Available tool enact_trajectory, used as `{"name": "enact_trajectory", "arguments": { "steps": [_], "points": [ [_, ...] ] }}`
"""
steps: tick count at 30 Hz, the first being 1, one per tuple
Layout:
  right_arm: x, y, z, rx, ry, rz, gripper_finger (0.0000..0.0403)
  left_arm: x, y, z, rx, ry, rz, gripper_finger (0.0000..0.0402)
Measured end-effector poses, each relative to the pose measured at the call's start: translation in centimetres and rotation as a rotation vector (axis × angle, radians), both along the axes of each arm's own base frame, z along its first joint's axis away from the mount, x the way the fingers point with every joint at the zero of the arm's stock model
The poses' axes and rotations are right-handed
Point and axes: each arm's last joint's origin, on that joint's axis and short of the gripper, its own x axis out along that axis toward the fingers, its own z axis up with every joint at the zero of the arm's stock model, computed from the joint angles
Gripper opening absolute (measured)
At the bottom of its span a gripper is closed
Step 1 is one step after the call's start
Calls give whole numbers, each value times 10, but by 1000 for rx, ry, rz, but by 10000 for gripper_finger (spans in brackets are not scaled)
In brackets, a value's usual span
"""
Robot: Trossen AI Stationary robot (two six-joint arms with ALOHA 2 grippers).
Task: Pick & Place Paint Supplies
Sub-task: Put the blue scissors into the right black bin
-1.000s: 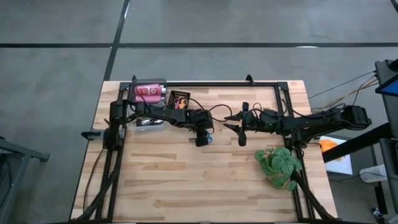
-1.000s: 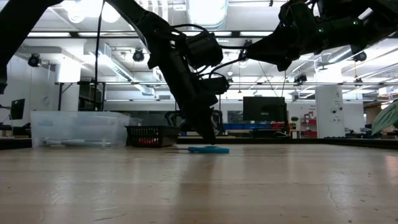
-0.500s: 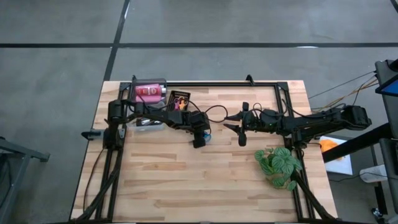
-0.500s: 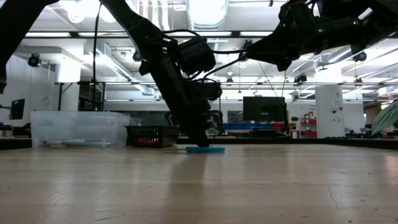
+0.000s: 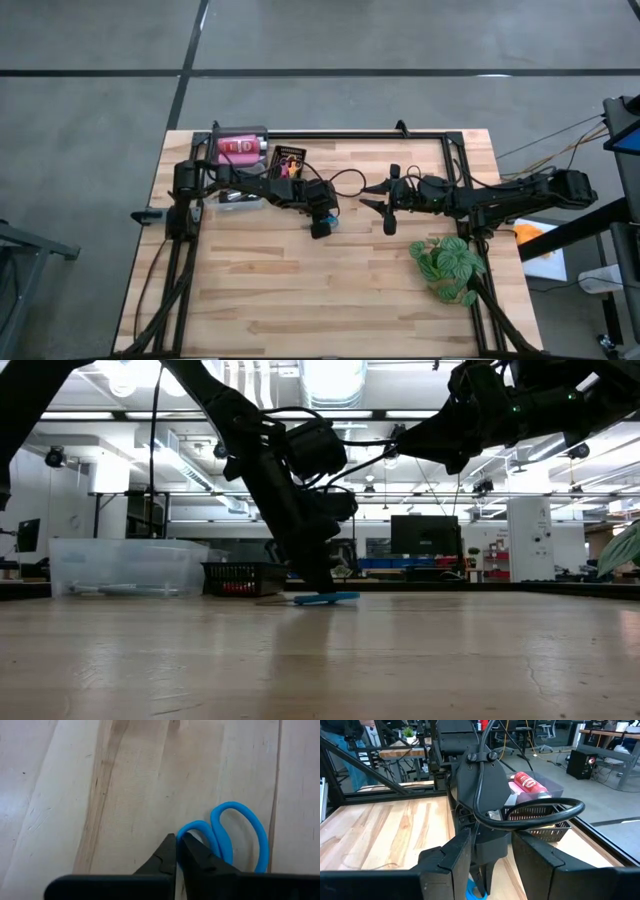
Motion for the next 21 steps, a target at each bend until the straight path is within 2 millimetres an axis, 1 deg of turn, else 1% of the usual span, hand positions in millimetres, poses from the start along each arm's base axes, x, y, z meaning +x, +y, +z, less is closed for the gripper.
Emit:
{"name": "enact_trajectory", "arguments": {
  "steps": [12, 17, 21],
  "points": [
    [0, 0, 0, 0, 0, 0, 141, 0, 0, 1, -11, -5, 24, 4],
    [0, 0, 0, 0, 1, 0, 141, -5, 0, 12, -18, -10, 83, 3],
    [0, 0, 0, 1, -1, 0, 141, -9, 2, 36, 20, -57, 190, 2]
  ]
}}
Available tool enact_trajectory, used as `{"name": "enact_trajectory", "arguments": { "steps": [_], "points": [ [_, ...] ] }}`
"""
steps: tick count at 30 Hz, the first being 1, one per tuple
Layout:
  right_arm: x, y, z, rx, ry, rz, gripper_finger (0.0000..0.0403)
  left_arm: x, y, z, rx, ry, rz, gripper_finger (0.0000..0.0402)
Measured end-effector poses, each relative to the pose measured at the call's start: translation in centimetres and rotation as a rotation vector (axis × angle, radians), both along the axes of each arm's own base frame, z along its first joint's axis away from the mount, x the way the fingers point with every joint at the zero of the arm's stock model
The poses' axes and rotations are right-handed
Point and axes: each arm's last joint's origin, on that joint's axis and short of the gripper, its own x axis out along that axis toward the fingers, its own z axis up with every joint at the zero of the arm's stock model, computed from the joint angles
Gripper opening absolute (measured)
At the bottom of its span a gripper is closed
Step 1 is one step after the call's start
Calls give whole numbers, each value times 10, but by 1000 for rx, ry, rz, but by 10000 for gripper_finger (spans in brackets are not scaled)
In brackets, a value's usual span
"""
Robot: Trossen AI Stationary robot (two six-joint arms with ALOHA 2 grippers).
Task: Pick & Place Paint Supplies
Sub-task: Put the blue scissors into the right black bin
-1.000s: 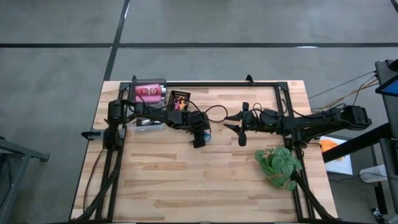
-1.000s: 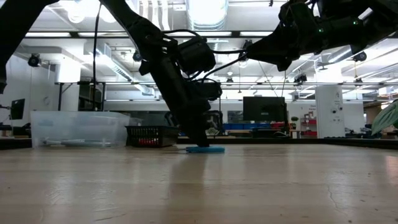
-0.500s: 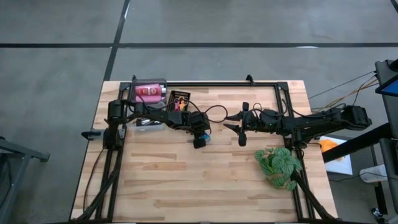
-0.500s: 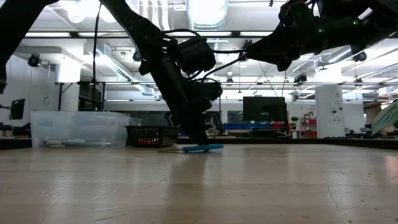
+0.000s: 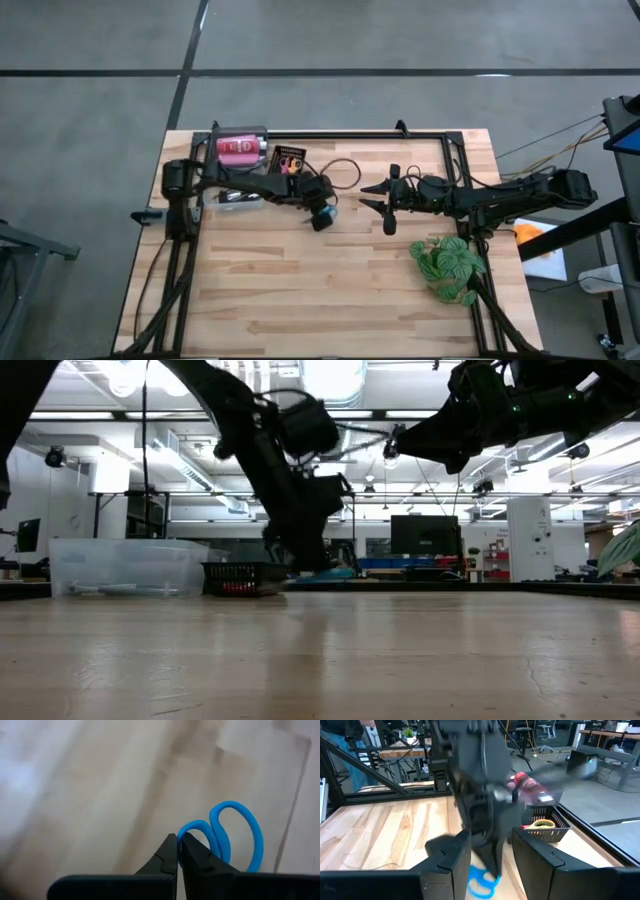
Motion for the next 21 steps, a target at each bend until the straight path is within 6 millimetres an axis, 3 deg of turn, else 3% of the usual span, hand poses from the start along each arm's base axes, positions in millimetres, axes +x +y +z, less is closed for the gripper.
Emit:
{"name": "enact_trajectory", "arguments": {
  "steps": [14, 21],
  "points": [
    [0, 0, 0, 0, 0, 0, 141, -34, 12, 72, 229, -146, 516, 2],
    [0, 0, 0, 1, 0, 0, 141, -51, 46, 78, 264, -140, 703, 2]
  ]
}}
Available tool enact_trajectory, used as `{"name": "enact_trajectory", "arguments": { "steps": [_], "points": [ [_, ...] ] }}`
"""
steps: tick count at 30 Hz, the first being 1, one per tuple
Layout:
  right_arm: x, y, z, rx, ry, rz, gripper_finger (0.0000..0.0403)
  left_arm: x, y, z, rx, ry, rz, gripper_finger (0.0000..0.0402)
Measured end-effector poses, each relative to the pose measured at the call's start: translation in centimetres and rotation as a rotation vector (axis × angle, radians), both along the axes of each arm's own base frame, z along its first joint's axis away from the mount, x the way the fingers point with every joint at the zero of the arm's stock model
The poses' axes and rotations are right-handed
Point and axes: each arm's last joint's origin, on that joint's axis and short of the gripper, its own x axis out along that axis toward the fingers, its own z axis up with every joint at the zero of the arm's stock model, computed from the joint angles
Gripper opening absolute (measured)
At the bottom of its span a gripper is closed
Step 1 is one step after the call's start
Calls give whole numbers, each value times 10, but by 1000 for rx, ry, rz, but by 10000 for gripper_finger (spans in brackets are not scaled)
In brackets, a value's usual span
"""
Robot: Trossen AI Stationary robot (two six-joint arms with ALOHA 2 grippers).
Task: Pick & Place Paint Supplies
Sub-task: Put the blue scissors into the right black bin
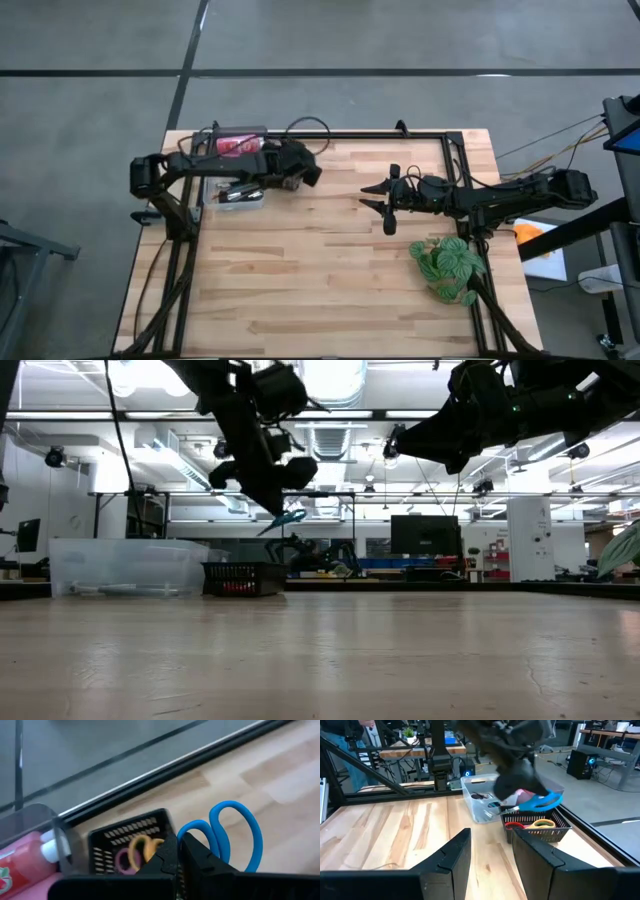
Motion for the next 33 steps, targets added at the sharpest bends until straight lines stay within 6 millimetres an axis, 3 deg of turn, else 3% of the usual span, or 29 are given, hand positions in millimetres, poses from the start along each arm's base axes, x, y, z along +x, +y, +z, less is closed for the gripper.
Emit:
{"name": "enact_trajectory", "arguments": {
  "steps": [7, 12, 33],
  "points": [
    [0, 0, 0, -2, 1, 0, 141, -22, 53, -3, -123, -28, 93, 2],
    [0, 0, 0, -2, 1, 0, 141, -35, 71, -13, -193, -42, 122, 2],
    [0, 0, 0, -2, 0, 0, 141, -53, 61, -62, -286, -24, 164, 2]
  ]
}}
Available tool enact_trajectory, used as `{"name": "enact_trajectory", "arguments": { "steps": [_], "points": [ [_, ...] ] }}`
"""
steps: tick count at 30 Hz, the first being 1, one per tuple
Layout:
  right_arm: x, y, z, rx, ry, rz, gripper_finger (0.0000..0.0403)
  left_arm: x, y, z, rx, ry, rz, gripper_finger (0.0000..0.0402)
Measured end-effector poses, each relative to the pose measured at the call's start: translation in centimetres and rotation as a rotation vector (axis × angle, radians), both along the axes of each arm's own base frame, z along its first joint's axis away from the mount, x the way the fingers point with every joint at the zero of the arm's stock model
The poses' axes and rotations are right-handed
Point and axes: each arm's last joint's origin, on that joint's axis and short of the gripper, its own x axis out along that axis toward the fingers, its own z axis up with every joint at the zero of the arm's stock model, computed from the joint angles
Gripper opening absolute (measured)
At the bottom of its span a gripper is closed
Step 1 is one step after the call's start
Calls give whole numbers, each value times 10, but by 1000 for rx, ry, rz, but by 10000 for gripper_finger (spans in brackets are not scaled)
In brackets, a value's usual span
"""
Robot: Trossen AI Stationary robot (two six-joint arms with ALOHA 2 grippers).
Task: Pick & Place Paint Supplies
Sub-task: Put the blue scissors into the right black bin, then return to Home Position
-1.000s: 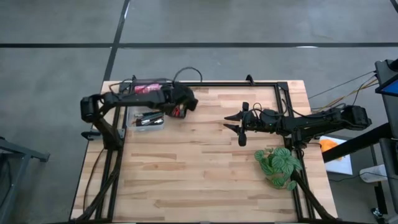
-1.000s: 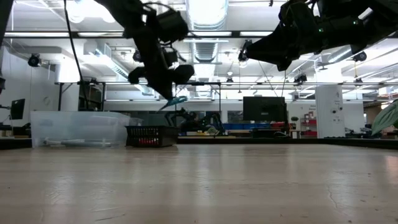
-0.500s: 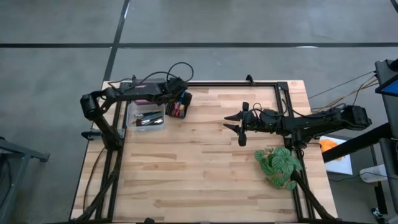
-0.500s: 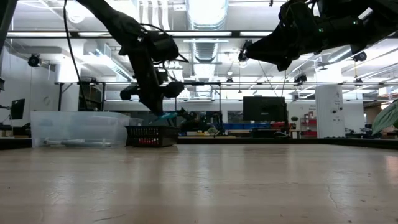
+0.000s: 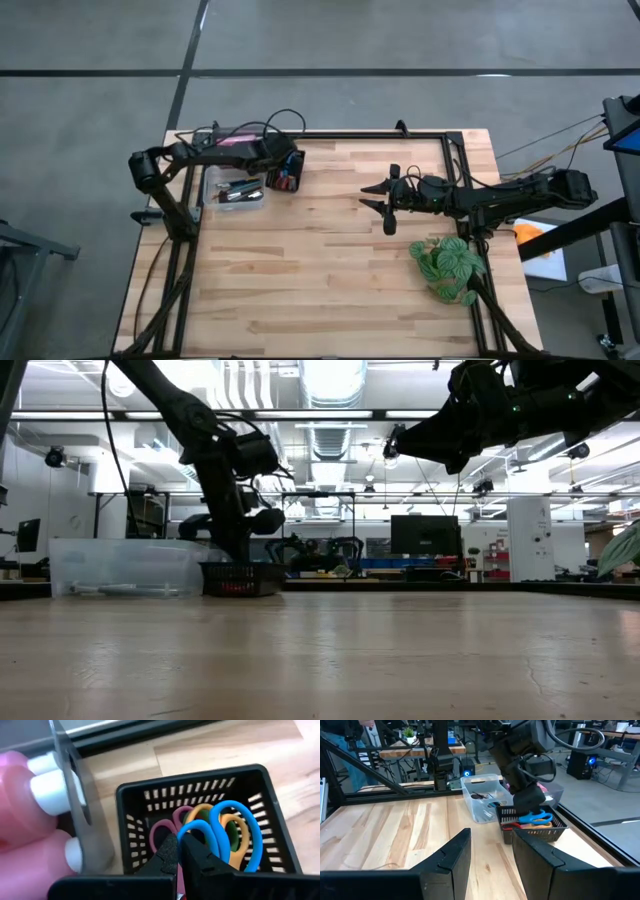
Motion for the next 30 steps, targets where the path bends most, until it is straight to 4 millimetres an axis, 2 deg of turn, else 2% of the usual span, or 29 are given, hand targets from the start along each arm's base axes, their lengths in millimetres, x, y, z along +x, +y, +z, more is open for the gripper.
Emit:
{"name": "enact_trajectory", "arguments": {
  "steps": [12, 23, 30],
  "points": [
    [0, 0, 0, 2, 0, 0, 141, -2, -1, -4, -12, 9, -2, 5],
    [0, 0, 0, 2, 0, 0, 141, 0, -1, -3, -8, -15, -10, 90],
    [0, 0, 0, 0, 1, 0, 141, 1, 0, -2, -7, -22, -20, 96]
  ]
}}
